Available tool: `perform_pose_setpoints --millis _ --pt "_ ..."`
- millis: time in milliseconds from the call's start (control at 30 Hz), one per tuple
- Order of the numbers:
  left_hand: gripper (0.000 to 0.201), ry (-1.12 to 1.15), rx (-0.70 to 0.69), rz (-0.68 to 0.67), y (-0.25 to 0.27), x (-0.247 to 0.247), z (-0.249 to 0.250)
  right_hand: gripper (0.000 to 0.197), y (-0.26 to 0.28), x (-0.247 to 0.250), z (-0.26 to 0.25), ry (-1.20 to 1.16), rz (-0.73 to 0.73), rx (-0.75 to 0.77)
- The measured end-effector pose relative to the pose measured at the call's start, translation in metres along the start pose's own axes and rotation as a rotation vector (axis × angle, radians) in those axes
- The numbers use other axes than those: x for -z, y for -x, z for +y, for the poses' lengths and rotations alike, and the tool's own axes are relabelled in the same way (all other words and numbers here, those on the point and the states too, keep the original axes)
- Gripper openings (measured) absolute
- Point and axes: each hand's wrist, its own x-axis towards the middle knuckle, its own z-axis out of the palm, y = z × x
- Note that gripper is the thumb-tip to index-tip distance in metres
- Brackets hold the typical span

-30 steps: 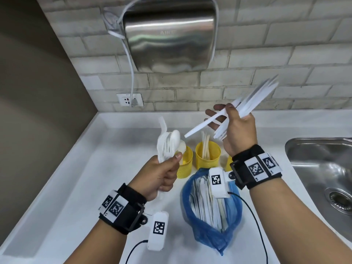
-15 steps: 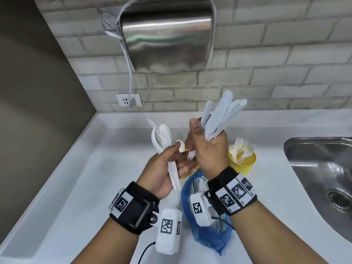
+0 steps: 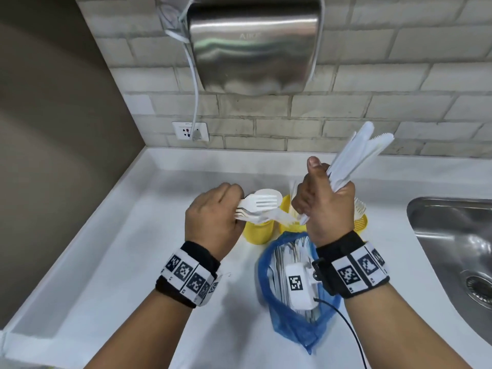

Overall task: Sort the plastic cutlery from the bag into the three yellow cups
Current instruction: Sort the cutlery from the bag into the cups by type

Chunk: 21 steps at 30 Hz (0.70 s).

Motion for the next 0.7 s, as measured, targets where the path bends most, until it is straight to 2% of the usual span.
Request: perform_pose_setpoints --millis 133,200,267,333,400,500,567,633,700 --pt "0.023 -0.001 -0.085 0.046 -0.004 -0.003 -0.012 0.053 0.0 -0.001 0.0 0.016 -0.001 0.014" --pt "0.031 0.037 -0.058 0.065 -0.002 -0.002 -0.012 0.052 -0.001 -0.002 0.001 0.027 0.003 0.018" --pt "0.023 0.094 0.012 0.051 0.0 -0.001 -0.01 0.051 0.0 -0.003 0.003 0.054 0.004 0.022" --pt "0.009 0.121 0.121 -0.029 0.003 -0.002 -0.005 0.053 0.003 -0.003 0.007 0.093 -0.012 0.005" --pt "0.014 0.157 0.284 -0.142 0.003 -0.008 -0.005 0.052 0.006 -0.001 0.01 0.144 -0.052 -0.029" --pt "0.029 0.187 0.529 -0.381 0.002 -0.022 -0.011 0.039 0.01 -0.001 0.008 0.168 -0.151 -0.081" --pt "0.039 0.204 0.577 -0.465 0.006 -0.028 -0.015 0.033 0.011 -0.002 0.005 0.217 -0.205 -0.085" --pt "0.044 0.224 0.587 -0.476 0.008 -0.03 -0.014 0.032 0.009 -0.003 0.004 0.351 -0.24 -0.06" --pt "0.045 0.25 0.572 -0.484 0.008 -0.031 -0.013 0.02 0.003 -0.004 0.005 0.512 -0.245 -0.005"
